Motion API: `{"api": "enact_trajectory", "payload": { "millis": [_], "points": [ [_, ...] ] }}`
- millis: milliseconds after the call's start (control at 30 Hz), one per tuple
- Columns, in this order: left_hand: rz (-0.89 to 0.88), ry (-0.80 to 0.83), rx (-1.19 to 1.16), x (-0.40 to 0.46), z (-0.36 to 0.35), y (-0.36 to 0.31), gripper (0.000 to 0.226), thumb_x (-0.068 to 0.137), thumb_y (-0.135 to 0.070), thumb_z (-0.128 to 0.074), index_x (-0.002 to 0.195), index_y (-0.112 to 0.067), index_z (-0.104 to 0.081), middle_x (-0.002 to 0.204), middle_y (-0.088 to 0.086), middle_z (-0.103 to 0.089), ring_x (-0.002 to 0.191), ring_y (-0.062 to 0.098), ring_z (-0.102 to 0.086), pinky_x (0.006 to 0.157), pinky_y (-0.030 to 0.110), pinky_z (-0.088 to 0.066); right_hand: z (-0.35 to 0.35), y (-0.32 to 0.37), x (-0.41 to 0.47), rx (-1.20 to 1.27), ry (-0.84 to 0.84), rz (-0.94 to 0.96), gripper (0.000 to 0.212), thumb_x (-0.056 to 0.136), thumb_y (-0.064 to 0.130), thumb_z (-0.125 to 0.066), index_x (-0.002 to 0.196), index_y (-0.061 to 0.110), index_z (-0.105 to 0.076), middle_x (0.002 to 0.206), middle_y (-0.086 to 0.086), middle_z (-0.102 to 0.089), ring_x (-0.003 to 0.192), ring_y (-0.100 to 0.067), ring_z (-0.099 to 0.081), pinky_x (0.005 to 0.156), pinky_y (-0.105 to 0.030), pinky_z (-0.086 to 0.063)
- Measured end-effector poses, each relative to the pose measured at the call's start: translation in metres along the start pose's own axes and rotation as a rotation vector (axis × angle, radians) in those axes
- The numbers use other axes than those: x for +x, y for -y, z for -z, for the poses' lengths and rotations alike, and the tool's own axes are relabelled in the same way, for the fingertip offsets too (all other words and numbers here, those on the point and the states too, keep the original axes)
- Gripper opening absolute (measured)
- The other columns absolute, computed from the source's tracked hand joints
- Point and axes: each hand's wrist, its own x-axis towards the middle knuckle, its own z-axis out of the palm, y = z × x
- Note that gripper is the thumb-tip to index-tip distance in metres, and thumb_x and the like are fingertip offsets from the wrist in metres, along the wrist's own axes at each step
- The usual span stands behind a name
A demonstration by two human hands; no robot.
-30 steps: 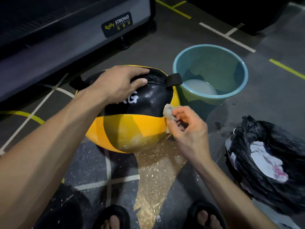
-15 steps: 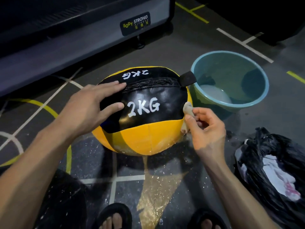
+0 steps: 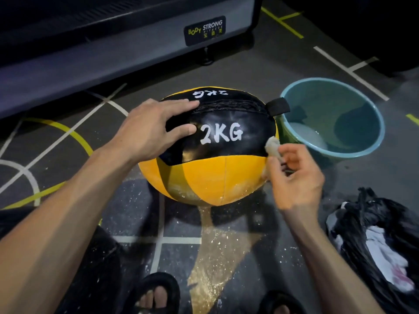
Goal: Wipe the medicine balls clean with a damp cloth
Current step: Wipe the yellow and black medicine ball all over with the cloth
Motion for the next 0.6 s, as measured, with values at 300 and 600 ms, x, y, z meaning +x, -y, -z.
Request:
{"api": "enact_trajectory", "payload": {
  "millis": [300, 600],
  "points": [
    [0.028, -0.029, -0.043, -0.001, -0.003, 0.001, 0.056, 0.094, -0.062, -0.055, 0.148, -0.054, -0.044, 0.155, -0.023, -0.044, 0.132, 0.024, -0.048, 0.107, 0.044, -0.035, -0.02, 0.023, -0.029, -0.134, 0.285, 0.463, 0.008, 0.092, 0.005, -0.069, 0.098, 0.011, -0.068, 0.09, 0.002, -0.059, 0.074, -0.013, -0.054, 0.064, -0.03, -0.05],
    [0.058, -0.076, -0.053, -0.002, -0.011, -0.009, 0.054, 0.095, -0.066, -0.055, 0.146, -0.055, -0.046, 0.153, -0.023, -0.048, 0.123, 0.023, -0.05, 0.107, 0.051, -0.04, -0.046, 0.037, -0.058, 0.049, 0.305, 0.358, 0.003, 0.099, 0.013, -0.065, 0.099, 0.014, -0.069, 0.09, 0.002, -0.066, 0.075, -0.015, -0.061, 0.062, -0.03, -0.052]
  ]
}}
